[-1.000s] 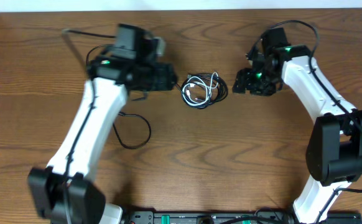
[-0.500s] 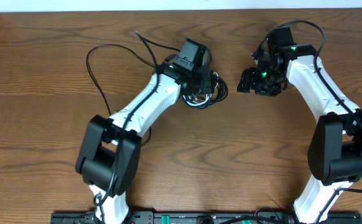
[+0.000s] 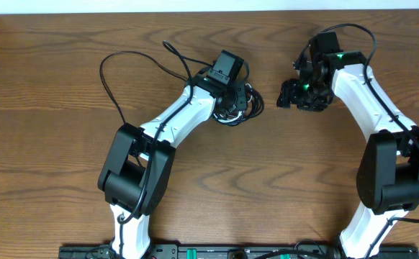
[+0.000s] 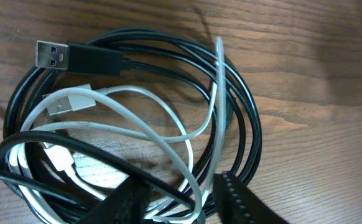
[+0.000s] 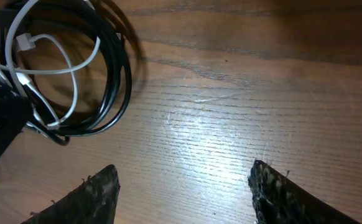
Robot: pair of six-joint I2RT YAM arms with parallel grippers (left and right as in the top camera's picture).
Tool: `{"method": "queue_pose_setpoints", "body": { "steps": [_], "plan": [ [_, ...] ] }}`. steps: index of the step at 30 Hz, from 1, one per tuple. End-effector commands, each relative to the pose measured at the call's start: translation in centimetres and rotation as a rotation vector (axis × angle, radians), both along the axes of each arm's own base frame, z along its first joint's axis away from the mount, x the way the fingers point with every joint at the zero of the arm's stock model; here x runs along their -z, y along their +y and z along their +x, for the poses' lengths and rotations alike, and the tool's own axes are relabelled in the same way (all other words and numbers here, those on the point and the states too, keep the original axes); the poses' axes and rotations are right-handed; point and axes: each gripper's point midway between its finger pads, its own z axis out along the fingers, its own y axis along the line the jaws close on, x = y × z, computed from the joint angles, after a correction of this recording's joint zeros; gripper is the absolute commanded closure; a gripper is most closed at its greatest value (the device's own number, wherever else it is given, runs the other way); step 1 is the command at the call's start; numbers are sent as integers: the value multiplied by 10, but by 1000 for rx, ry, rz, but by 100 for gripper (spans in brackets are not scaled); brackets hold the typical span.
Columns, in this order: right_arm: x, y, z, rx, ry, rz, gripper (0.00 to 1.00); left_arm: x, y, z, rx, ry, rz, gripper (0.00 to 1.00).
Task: Untangle cables
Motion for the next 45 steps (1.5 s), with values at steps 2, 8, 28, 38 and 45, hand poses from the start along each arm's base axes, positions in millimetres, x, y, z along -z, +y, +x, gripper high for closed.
{"method": "queue_pose_setpoints", "body": {
  "steps": [2, 8, 28, 38, 45],
  "plan": [
    [-14, -2, 5, 14, -37, 0, 35, 4, 0, 2, -7, -5, 13, 66],
    [-14, -2, 4, 14, -36, 0, 35, 14, -5, -4, 10, 12, 25, 66],
    [-20, 14, 3, -21, -38, 88, 36, -79, -5, -23, 111, -29, -143, 92],
    [-42, 55, -2, -108, -44, 340, 42, -113, 10, -27, 88, -26, -228, 93],
    [-46, 59, -2, -114, -46, 364, 45, -102, 27, -15, 6, -52, -131, 93]
  ]
}}
